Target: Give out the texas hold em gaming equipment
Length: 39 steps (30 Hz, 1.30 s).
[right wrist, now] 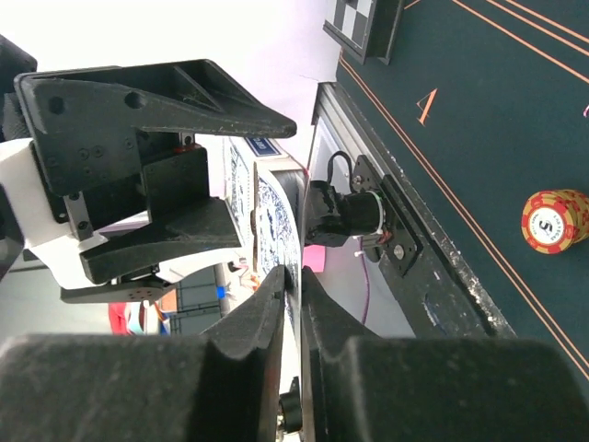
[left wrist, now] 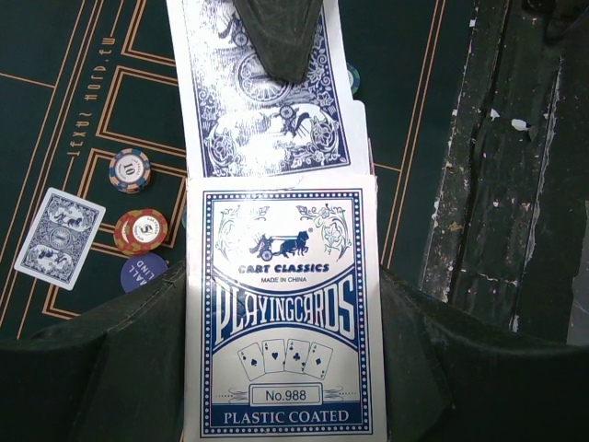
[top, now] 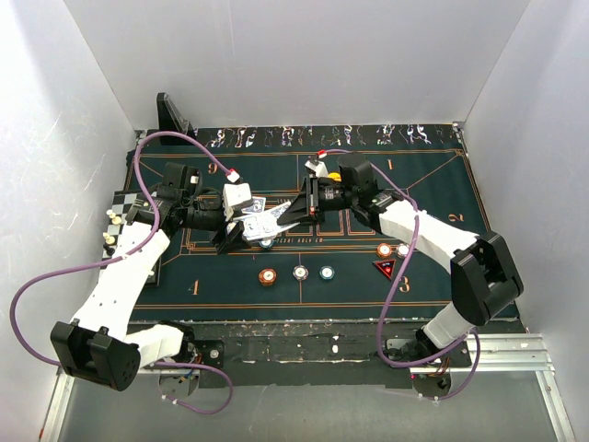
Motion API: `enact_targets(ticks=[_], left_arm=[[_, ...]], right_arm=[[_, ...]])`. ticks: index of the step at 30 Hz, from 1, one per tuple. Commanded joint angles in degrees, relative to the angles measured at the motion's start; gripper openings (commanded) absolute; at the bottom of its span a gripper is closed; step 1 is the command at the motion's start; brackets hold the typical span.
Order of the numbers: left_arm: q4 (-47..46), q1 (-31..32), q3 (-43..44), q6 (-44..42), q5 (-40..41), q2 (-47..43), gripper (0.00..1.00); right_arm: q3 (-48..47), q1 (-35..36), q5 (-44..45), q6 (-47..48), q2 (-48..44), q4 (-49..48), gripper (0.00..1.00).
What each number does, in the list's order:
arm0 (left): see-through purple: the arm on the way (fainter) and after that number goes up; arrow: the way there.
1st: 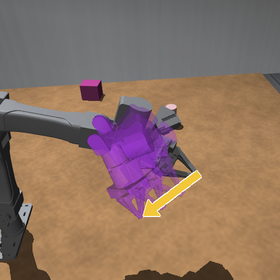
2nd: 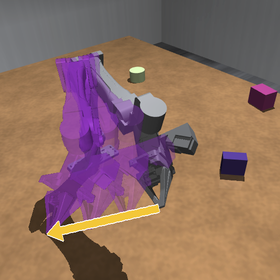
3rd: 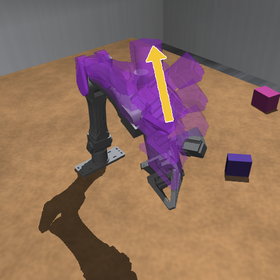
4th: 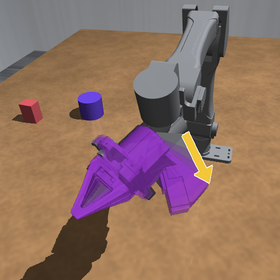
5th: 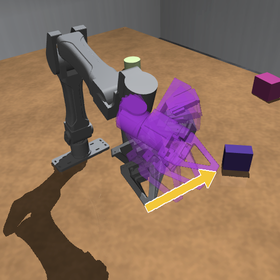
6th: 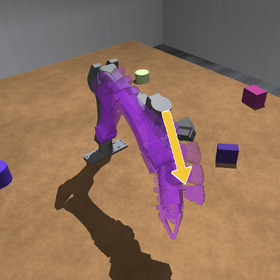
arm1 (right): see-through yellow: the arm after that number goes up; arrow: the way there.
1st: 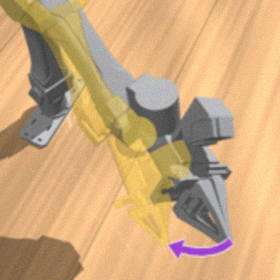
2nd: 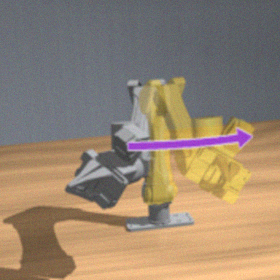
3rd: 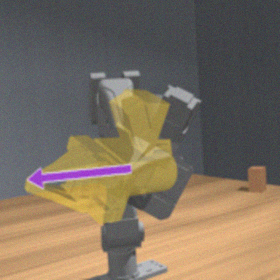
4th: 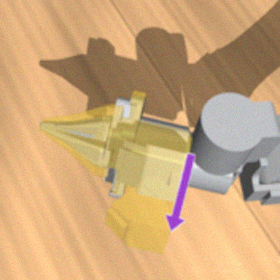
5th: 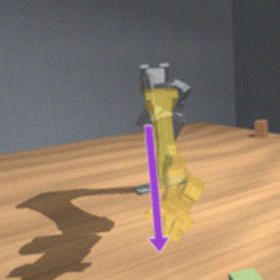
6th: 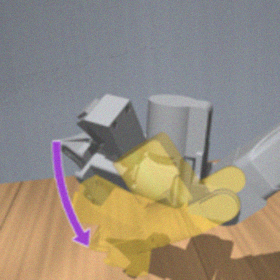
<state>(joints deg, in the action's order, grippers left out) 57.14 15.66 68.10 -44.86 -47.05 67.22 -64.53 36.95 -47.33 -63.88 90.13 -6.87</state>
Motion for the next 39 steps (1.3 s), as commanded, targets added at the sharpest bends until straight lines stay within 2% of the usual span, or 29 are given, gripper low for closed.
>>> enact_targets(ticks=[1, 5, 12, 17, 22, 27, 32, 39], left_arm=[[-1.3, 0.2, 2.0, 0.1, -1.9, -1.3, 0.0], [-1.3, 0.2, 2.0, 0.1, -1.9, -1.3, 0.0], [-1.4, 0.2, 1.6, 0.2, -1.9, -1.4, 0.0], [-1.4, 0.2, 1.8, 0.2, -1.9, -1.6, 0.0], [-1.3, 0.2, 2.2, 0.5, -2.3, -1.3, 0.0], [-1.4, 0.2, 2.7, 1.2, -2.6, -1.1, 0.0], [-1.3, 0.2, 3.0, 1.6, -3.1, -1.2, 0.0], [-1.1, 0.2, 3.2, 1.3, -3.1, -0.8, 0.0]], right_arm=[[1.8, -1.5, -1.4, -1.6, -3.5, -4.5, 0.14], [3.1, -3.5, -1.8, -1.4, -5.2, -3.9, 0.1], [3.8, -8.7, -3.4, 0.0, -7.9, -1.5, 0.08], [0.4, -15.2, -1.1, 6.0, -6.8, 5.9, 0.07], [-9.6, -21.8, 5.2, 12.7, 4.0, 16.2, 0.01], [-25.7, -25.2, 12.7, 18.7, 17.7, 25.3, 0.01], [-31.6, -26.1, 13.6, 17.7, 26.1, 24.8, 0.01], [-32.9, -23.4, 12.9, 14.5, 32.2, 21.6, 0.02]])
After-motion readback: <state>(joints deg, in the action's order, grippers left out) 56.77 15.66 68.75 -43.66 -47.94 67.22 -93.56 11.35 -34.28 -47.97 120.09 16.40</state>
